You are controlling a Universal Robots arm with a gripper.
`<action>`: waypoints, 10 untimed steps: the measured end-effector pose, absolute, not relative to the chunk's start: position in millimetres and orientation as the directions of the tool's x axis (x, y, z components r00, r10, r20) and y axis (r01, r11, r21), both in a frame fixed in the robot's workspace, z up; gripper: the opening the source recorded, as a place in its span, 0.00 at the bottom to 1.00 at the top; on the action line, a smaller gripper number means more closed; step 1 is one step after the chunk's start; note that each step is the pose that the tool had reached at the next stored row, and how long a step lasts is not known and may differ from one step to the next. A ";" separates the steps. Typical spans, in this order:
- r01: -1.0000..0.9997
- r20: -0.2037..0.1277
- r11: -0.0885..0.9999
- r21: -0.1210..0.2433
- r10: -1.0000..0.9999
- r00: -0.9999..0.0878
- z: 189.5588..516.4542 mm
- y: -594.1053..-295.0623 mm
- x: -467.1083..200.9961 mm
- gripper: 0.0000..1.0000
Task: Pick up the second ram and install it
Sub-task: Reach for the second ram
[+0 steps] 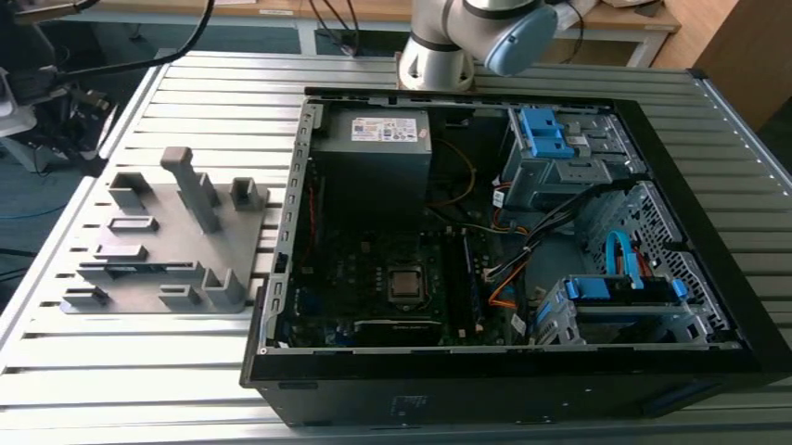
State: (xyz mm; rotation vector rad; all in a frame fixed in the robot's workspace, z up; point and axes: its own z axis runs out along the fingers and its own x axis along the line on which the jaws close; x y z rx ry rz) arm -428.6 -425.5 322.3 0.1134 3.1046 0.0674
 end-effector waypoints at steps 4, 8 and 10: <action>0.069 -0.020 0.997 0.042 0.070 -0.997 317.0 -428.1 -424.3 0.10; 0.067 0.013 0.997 0.030 0.067 -0.998 315.1 -428.1 -416.6 0.10; 0.064 0.025 0.998 0.027 0.063 -0.998 313.3 -428.1 -412.3 0.10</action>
